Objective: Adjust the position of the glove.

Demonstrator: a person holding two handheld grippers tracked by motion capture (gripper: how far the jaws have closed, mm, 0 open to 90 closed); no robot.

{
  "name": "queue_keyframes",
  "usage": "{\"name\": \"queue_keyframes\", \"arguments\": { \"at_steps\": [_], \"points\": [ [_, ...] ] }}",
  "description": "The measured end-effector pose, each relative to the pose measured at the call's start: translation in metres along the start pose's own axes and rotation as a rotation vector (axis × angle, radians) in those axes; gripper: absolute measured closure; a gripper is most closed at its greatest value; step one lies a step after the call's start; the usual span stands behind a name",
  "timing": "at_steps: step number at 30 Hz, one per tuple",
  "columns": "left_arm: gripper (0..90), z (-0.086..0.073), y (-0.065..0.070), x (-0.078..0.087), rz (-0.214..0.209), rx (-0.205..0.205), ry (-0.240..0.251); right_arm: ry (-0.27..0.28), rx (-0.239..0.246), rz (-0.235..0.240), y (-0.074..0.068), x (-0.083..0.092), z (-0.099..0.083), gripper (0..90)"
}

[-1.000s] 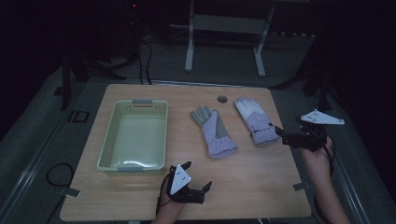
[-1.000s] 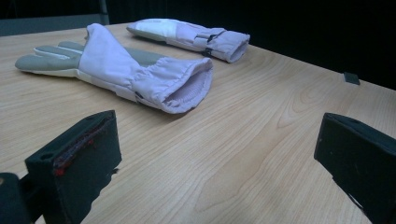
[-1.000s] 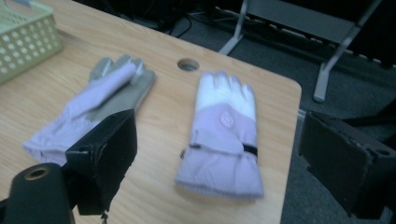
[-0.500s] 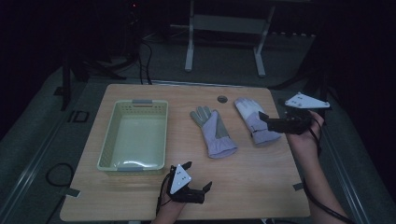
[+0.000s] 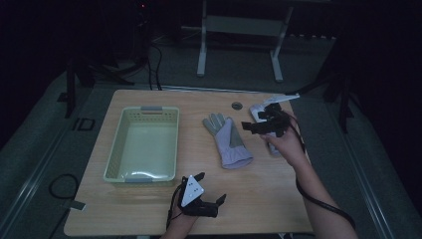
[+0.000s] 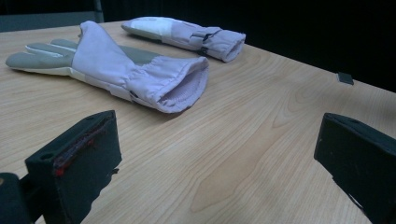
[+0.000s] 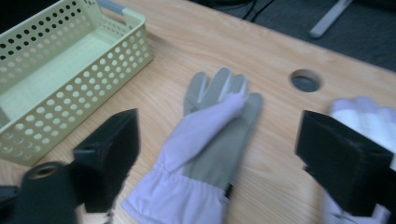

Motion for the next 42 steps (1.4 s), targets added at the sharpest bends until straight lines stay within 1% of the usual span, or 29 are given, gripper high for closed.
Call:
{"name": "queue_keyframes", "arguments": {
  "at_steps": [1,2,3,4,5,6,7,8,9,10,11,12,13,16,17,18,19,21,24,25,26,28,29,31,34,37,39,41,42],
  "points": [
    [0.7,0.0,0.0,0.0,0.0,0.0,0.0,0.0,0.0,0.0,0.0,0.0,0.0,16.6],
    [0.7,0.0,0.0,0.0,-0.002,-0.001,0.001,-0.036,0.002,-0.004,0.0,-0.015,-0.002,22.7],
    [0.7,0.0,0.0,0.0,-0.007,0.004,0.001,-0.054,-0.002,-0.01,-0.001,-0.023,-0.004,30.1],
    [0.7,0.0,0.0,0.0,-0.011,0.005,-0.001,-0.067,-0.01,-0.016,-0.001,-0.029,-0.006,32.5],
    [0.7,0.0,0.0,0.0,-0.011,0.005,-0.001,-0.067,-0.01,-0.016,-0.001,-0.029,-0.006,32.5],
    [0.7,0.0,0.0,0.0,-0.011,0.005,-0.001,-0.111,-0.022,-0.015,-0.001,-0.045,-0.009,33.4],
    [0.7,0.0,0.0,0.0,-0.011,0.005,-0.001,-0.111,-0.022,-0.015,-0.001,-0.045,-0.009,33.4],
    [0.7,0.0,0.0,0.0,-0.013,0.006,0.0,-0.149,-0.037,-0.017,-0.001,-0.06,-0.012,34.6],
    [0.7,0.0,0.0,0.0,-0.013,0.006,0.0,-0.163,-0.038,-0.018,-0.001,-0.067,-0.013,34.6],
    [0.7,0.0,0.0,0.0,-0.014,0.002,0.0,-0.173,-0.034,-0.033,-0.001,-0.074,-0.015,34.8],
    [0.7,0.0,0.0,0.0,-0.014,0.002,0.0,-0.173,-0.034,-0.033,-0.001,-0.074,-0.015,34.8],
    [0.7,0.0,0.0,0.0,-0.013,0.002,0.0,-0.194,-0.055,-0.024,-0.001,-0.086,-0.018,34.9],
    [0.7,0.0,0.0,0.0,-0.013,0.006,0.0,-0.206,-0.069,-0.026,-0.001,-0.091,-0.019,35.0],
    [0.7,0.0,0.0,0.0,-0.011,0.01,-0.001,-0.254,-0.073,-0.036,-0.002,-0.107,-0.025,35.1],
    [0.7,0.0,0.0,0.0,-0.012,0.012,-0.002,-0.254,-0.073,-0.036,-0.002,-0.107,-0.025,35.1],
    [0.7,0.0,0.0,0.0,-0.012,0.011,-0.001,-0.292,-0.065,-0.06,-0.002,-0.116,-0.029,36.1],
    [0.7,0.0,0.0,0.0,-0.012,0.011,-0.001,-0.303,-0.06,-0.069,-0.001,-0.119,-0.031,36.6],
    [0.7,0.0,0.0,0.0,-0.012,0.007,0.0,-0.309,-0.066,-0.067,-0.001,-0.122,-0.033,37.7],
    [0.7,0.0,0.0,0.0,-0.011,0.006,0.0,-0.356,-0.075,-0.067,-0.001,-0.137,-0.043,40.1],
    [0.7,0.0,0.0,0.0,-0.011,0.006,0.0,-0.356,-0.075,-0.067,-0.001,-0.137,-0.043,40.1],
    [0.7,0.0,0.0,0.0,-0.012,0.007,0.0,-0.354,-0.085,-0.055,-0.001,-0.142,-0.048,40.5],
    [0.7,0.0,0.0,0.0,-0.009,0.007,0.0,-0.358,-0.101,-0.057,-0.001,-0.142,-0.048,40.6],
    [0.7,0.0,0.0,0.0,-0.009,0.007,0.0,-0.358,-0.101,-0.057,-0.001,-0.142,-0.048,40.6],
    [0.7,0.0,0.0,0.0,-0.007,0.007,-0.002,-0.385,-0.076,-0.077,-0.004,-0.144,-0.046,43.2],
    [0.7,0.0,0.0,0.0,-0.006,0.007,-0.002,-0.404,-0.079,-0.082,-0.006,-0.145,-0.044,46.4],
    [0.7,0.0,0.0,0.0,-0.006,0.007,-0.002,-0.395,-0.096,-0.072,-0.005,-0.145,-0.045,48.3],
    [0.7,0.0,0.0,-0.001,-0.004,0.009,-0.003,-0.378,-0.104,-0.064,-0.007,-0.144,-0.047,53.5],
    [0.7,0.0,0.0,-0.001,0.003,0.007,-0.004,-0.359,-0.086,-0.066,-0.009,-0.143,-0.048,60.1],
    [0.7,0.0,0.001,-0.001,0.005,0.001,-0.005,-0.353,-0.087,-0.071,-0.011,-0.143,-0.048,61.6]
  ]
}}
Point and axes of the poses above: each handheld gripper's, and its own axes: x roughly backward along the jaws, z roughly out of its top, y roughly to its right, the point moved 4 cm from there along -x, roughly forward along the jaws, and after that the axes turned 8 degrees about x, right-handed, at the moved point
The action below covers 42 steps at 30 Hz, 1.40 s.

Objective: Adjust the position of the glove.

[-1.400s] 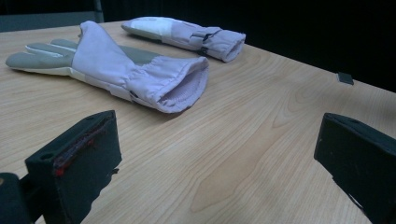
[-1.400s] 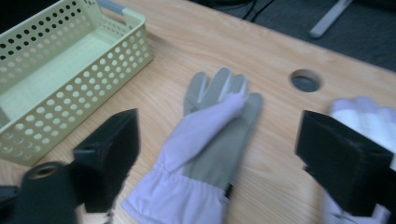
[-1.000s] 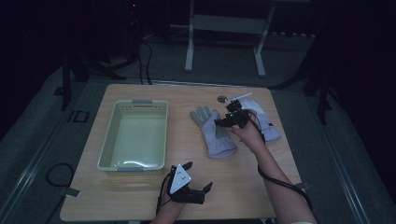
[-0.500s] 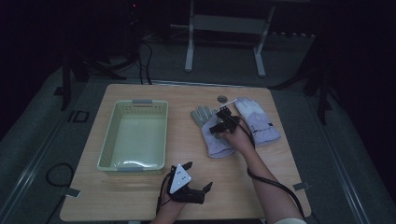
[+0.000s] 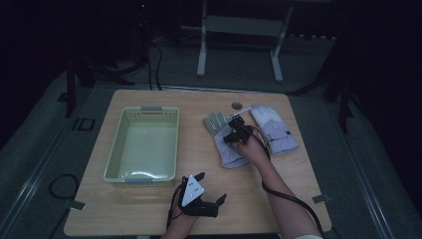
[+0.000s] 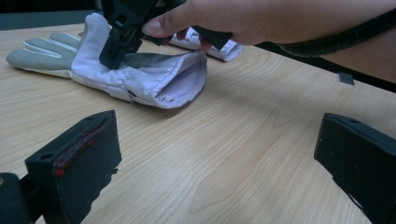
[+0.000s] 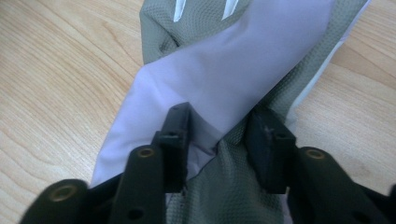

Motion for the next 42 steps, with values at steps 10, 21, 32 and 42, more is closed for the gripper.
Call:
{"name": "queue_keyframes", "arguments": {
  "at_steps": [10,21,32,42],
  "points": [
    [0.7,0.0,0.0,0.0,0.013,0.002,0.0,0.148,-0.138,0.008,-0.002,0.012,-0.009,80.5],
    [0.7,0.0,-0.001,0.0,0.017,-0.001,0.002,0.241,-0.253,0.03,-0.02,0.049,-0.009,80.8],
    [0.7,0.0,0.0,0.001,0.036,-0.015,0.011,0.297,-0.259,-0.022,-0.038,0.095,-0.013,80.8],
    [0.5,-0.001,0.005,0.001,0.058,-0.071,0.012,0.268,-0.281,-0.048,-0.047,0.088,-0.039,80.7]
  ]
}}
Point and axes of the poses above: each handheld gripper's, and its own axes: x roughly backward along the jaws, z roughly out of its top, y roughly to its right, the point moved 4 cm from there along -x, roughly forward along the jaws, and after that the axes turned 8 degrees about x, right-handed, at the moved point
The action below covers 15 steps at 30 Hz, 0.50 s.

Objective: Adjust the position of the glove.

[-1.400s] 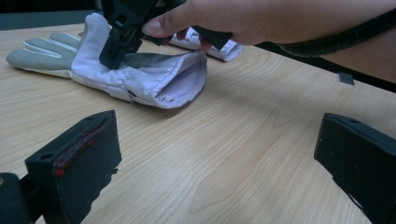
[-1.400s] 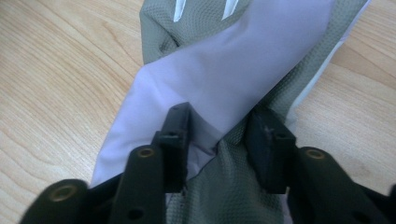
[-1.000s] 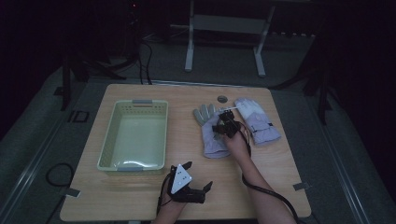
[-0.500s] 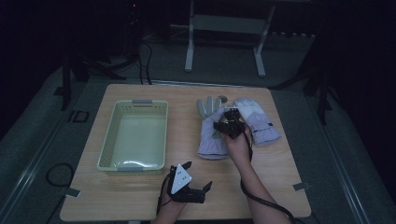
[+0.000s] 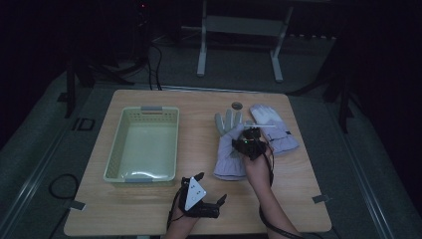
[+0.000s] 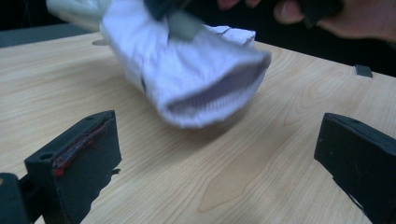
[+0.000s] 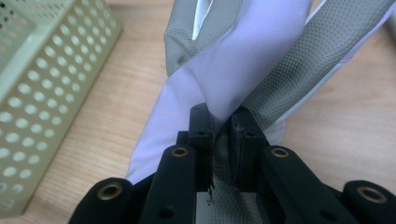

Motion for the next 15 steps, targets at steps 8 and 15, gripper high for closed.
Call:
{"name": "queue_keyframes", "arguments": {
  "at_steps": [8,15],
  "points": [
    [0.6,0.0,0.0,0.0,-0.002,0.004,0.005,-0.053,-0.045,0.023,-0.006,-0.034,-0.016,80.4],
    [0.6,0.0,0.0,0.001,-0.001,-0.004,0.006,-0.069,-0.074,-0.028,-0.004,-0.056,-0.025,77.9]
  ]
}}
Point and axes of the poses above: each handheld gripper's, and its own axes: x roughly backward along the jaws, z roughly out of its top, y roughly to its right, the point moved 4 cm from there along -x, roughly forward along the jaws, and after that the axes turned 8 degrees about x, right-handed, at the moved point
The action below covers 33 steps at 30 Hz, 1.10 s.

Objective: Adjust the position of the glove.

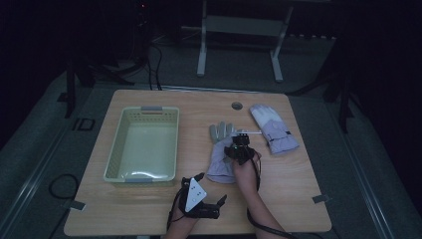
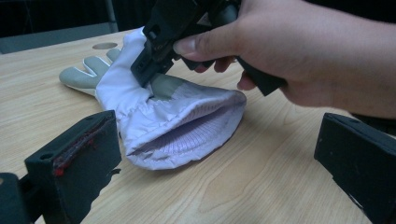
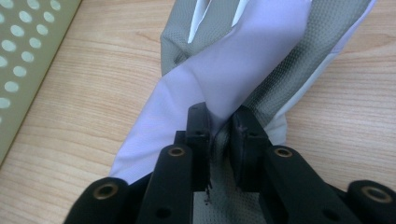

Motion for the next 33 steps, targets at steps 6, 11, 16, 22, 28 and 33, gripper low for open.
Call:
{"name": "queue_keyframes", "arguments": {
  "at_steps": [6,11,16,22,28,33],
  "points": [
    [0.6,0.0,0.0,0.0,-0.001,-0.003,0.0,0.006,0.02,0.026,0.004,0.01,0.008,59.8],
    [0.6,0.0,-0.001,0.0,-0.001,0.004,-0.001,0.067,0.089,0.062,0.015,0.028,0.021,34.8],
    [0.6,0.0,-0.001,0.0,-0.003,0.001,0.0,0.096,0.186,0.16,0.025,0.041,0.028,13.6],
    [0.6,0.0,0.0,0.0,-0.004,0.006,0.0,0.086,0.324,0.113,0.044,0.054,0.031,13.9],
    [0.6,0.0,0.0,-0.001,-0.006,0.009,0.001,0.103,0.395,0.134,0.065,0.069,0.032,14.3],
    [0.6,0.0,-0.001,-0.001,-0.012,0.02,-0.003,0.101,0.403,0.131,0.095,0.081,0.035,14.2]
  ]
}}
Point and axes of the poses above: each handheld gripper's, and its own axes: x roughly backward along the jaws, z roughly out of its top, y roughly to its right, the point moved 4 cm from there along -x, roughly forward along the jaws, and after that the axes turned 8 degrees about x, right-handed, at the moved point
